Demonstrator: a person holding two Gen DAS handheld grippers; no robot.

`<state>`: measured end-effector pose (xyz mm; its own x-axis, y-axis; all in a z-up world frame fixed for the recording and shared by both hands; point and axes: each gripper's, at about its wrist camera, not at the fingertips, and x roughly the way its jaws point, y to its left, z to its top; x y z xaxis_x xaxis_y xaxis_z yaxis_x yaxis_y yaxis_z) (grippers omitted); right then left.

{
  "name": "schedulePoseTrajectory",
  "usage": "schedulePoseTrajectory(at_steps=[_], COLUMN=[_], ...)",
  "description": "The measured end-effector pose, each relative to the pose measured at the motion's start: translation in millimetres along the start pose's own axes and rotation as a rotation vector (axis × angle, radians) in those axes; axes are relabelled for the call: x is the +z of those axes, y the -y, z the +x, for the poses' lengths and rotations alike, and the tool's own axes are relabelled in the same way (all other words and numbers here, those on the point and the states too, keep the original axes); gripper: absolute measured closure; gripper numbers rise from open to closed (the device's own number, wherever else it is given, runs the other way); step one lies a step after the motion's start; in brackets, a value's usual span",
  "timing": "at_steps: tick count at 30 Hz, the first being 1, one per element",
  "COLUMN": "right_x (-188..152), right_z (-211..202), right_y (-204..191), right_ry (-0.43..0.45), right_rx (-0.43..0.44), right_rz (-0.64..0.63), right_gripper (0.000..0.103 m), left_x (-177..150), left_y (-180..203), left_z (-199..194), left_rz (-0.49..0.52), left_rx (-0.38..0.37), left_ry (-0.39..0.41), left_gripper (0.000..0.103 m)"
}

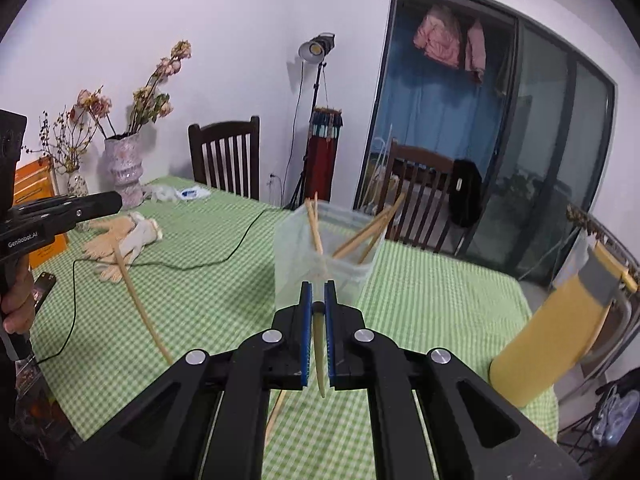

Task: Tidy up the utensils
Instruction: 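Lift both held chopsticks over the clear container and lower them in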

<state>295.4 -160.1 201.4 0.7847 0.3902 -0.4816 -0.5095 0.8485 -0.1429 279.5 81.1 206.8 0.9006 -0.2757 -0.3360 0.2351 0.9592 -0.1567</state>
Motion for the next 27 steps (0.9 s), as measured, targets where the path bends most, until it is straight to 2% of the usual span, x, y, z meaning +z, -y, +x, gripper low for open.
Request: schedulePoseTrajectory(at_steps=[5,8,9,10,13,15,17,20,23,27], right_x=[20,21,18,15,6,1,-4,-12,-19,-22], right_z=[0,4,6,8,14,15,16,17,17,10], right_y=[8,13,14,16,23,32,39,44,44,48], right_ry=[0.04,0.042,0.037,0.03,0.007,-0.001,-0.007,-0.018,-0.028,-0.021], right_rx=[-0.01,-0.014,-0.014,-0.018,-0.031,-0.038,-0.04,-0.04,-0.031,-0.025], right_rz=[-0.007,0.007,0.011,0.014,0.03,0.048,0.072,0.089,0.093,0.103], right_gripper=[0.097,0.097,0.097,0.097,0.097,0.097,0.097,0.097,0.097,0.097], left_x=[18,5,-6,-18,-60,-95,-124,-162,-175,-170], left_y=[-2,-13,-17,-20,-20,-16,-11,2,2,-13], left_z=[11,24,29,33,42,56,73,98,120,145], left_rz=[0.009,0.008,0.011,0.02,0.058,0.081,0.105,0.187,0.232,0.162], left_rx=[-0.018,-0.075,-0.077,-0.075,-0.099,-0.139,-0.102,-0.099,-0.102,-0.072], left_ry=[0.02,-0.054,-0.094,-0.125,-0.211,-0.302,-0.373,-0.443,-0.456,-0.495], left_gripper=[0.103,0.103,0.098,0.087,0.068,0.066,0.064,0.064,0.064,0.064])
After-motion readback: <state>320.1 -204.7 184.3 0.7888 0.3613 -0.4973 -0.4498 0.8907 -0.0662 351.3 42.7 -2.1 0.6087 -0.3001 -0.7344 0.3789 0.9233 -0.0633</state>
